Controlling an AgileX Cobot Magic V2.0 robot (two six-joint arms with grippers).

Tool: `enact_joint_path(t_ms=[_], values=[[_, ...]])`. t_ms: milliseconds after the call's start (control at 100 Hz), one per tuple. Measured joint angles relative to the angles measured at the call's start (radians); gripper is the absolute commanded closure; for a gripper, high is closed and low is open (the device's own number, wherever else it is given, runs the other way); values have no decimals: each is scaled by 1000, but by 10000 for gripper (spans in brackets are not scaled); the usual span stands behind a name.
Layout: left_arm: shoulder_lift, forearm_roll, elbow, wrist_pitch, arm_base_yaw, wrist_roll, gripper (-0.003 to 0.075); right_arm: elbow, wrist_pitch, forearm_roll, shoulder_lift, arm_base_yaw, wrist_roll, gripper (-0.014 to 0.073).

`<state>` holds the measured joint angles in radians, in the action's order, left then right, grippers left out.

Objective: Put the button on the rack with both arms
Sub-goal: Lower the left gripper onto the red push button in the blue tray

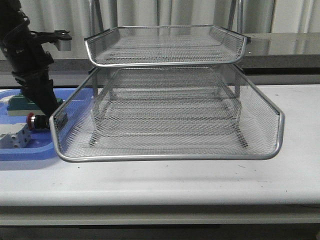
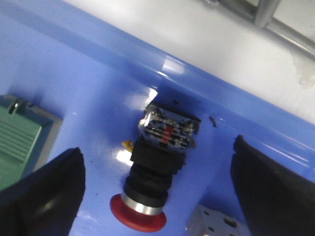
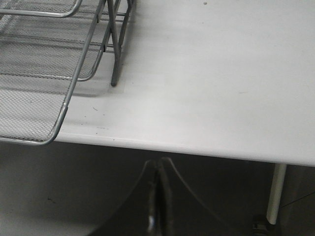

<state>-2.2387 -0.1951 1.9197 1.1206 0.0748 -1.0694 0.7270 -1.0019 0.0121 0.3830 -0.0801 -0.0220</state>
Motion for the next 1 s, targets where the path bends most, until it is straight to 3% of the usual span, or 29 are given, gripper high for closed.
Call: enact_joint_path(t_ms=[520,620,850,1000], values=[[-92,-2,0,-38,0,-11,162,0,0,0,0,0,0,663],[-94,-2,0,-38,0,-11,239,0,0,0,0,0,0,663],[-95,-2,0,-40,0,-11,521,0,0,0,0,0,0,663],[-95,-3,0,-38,0,-11,608,0,0,0,0,0,0,663]])
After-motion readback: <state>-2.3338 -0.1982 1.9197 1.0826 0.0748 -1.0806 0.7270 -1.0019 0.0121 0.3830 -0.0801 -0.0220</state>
